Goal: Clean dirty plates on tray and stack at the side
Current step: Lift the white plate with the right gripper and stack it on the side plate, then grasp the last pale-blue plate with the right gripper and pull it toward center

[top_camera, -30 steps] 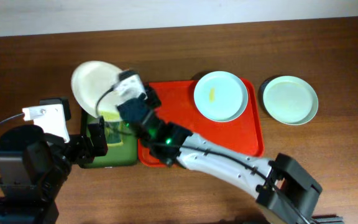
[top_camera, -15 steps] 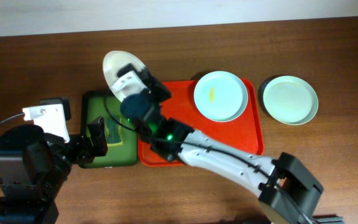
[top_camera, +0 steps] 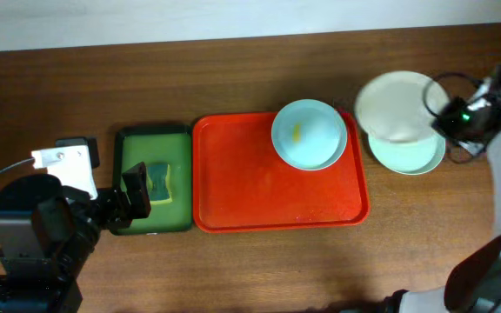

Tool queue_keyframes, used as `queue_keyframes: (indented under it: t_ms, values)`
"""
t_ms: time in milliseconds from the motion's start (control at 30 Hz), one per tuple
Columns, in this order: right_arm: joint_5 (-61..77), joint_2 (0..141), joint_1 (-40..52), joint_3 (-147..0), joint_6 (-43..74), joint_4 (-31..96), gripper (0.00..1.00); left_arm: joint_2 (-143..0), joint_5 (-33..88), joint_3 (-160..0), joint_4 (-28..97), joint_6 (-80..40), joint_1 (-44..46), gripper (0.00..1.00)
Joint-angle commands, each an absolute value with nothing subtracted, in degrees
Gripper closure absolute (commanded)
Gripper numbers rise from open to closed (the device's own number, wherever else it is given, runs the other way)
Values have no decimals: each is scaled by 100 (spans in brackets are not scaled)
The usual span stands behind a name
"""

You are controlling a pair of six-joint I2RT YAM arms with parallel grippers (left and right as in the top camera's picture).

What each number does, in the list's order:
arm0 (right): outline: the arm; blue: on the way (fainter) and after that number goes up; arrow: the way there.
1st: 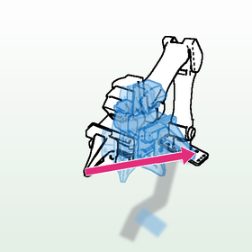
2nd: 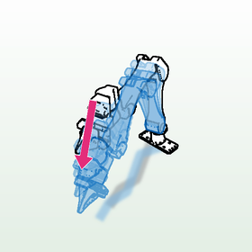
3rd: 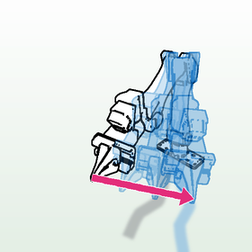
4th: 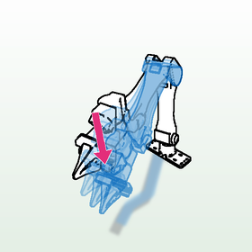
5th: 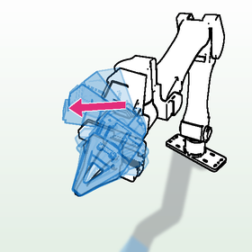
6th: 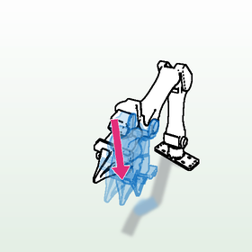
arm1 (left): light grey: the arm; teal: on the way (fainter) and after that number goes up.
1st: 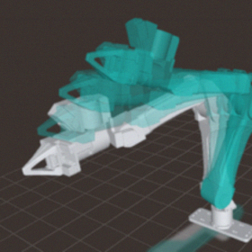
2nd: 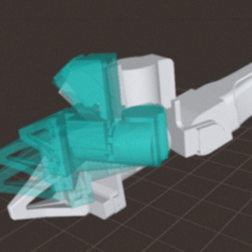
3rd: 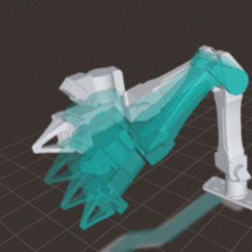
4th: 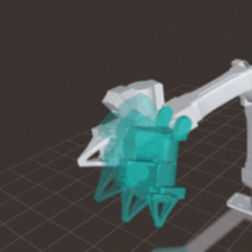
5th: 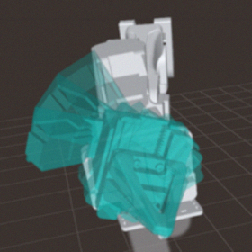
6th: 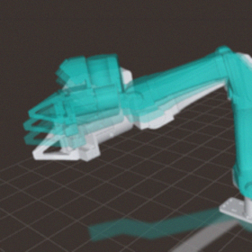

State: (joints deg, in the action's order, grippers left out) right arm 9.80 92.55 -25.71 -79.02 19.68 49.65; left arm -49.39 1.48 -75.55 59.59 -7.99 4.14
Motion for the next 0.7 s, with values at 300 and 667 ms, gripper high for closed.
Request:
queue_keyframes:
  t_ms: [300, 667]
  values:
    - [1341, 10556, -2961, -8162, 1109, 5321, 29, -4921, 172, -7599, 5951, -786, 405, 1]
    - [1096, 11214, -154, -8418, -95, 4755, 35, -4921, 172, -7599, 5951, -786, 405, 1]
